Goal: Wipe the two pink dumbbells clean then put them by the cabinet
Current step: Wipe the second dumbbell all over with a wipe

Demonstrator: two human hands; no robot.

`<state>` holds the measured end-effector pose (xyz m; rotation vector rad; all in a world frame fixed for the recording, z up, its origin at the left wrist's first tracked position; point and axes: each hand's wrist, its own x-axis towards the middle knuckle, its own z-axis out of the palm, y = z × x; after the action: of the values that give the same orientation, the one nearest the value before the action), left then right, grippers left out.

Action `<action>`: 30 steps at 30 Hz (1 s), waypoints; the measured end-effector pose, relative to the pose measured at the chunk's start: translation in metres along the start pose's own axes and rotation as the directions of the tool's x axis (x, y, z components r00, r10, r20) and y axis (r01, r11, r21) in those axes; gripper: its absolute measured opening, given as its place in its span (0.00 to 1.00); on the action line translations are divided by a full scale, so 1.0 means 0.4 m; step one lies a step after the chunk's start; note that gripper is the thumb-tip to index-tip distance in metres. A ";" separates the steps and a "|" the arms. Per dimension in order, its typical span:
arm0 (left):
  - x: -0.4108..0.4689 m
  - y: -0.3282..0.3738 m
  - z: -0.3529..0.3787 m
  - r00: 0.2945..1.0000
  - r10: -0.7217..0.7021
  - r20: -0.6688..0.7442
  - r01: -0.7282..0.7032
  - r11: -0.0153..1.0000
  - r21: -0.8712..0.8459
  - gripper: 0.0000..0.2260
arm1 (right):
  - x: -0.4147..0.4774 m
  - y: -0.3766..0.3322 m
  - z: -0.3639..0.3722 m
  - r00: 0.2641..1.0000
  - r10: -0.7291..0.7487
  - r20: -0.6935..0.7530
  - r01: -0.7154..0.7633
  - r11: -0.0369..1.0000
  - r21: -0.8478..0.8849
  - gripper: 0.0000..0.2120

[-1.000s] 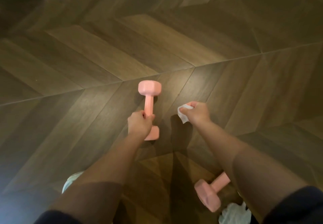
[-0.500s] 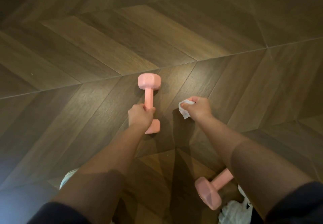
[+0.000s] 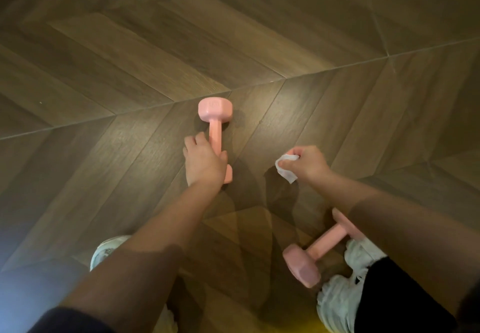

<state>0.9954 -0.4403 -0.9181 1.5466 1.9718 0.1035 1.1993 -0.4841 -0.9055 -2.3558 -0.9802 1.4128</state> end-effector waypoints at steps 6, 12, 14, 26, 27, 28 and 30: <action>-0.196 0.078 0.021 0.932 0.352 0.088 -0.353 0.935 -0.005 0.23 | -0.097 0.117 -0.167 1.000 -0.019 0.003 0.019 0.959 -0.282 0.08; -0.362 0.162 0.169 0.804 0.269 0.531 -0.296 0.954 -0.035 0.19 | -0.184 0.260 -0.253 0.999 0.038 -0.039 -0.049 0.946 -0.321 0.03; -0.386 0.176 0.222 0.757 0.228 0.612 -0.275 0.961 -0.019 0.21 | -0.188 0.290 -0.258 0.998 0.047 -0.041 -0.056 0.959 -0.278 0.04; -0.392 0.199 0.386 0.509 0.106 0.854 -0.257 0.966 0.034 0.19 | -0.139 0.333 -0.234 0.996 0.063 -0.056 -0.065 0.997 -0.029 0.03; -0.390 0.195 0.386 0.497 0.103 0.862 -0.245 0.969 0.026 0.19 | -0.141 0.332 -0.234 0.997 0.061 -0.050 -0.063 0.998 -0.028 0.04; -0.388 0.191 0.382 0.497 0.104 0.861 -0.242 0.970 0.023 0.19 | -0.143 0.330 -0.233 0.997 0.060 -0.046 -0.061 0.998 -0.023 0.05; -0.380 0.185 0.359 0.518 0.117 0.847 -0.254 0.967 0.022 0.17 | -0.147 0.318 -0.229 0.998 0.053 -0.038 -0.053 0.998 0.018 0.06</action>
<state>1.1500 -0.5980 -0.9383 1.4707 1.0271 -0.6233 1.3129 -0.6047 -0.8814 -2.4045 -0.8983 1.3829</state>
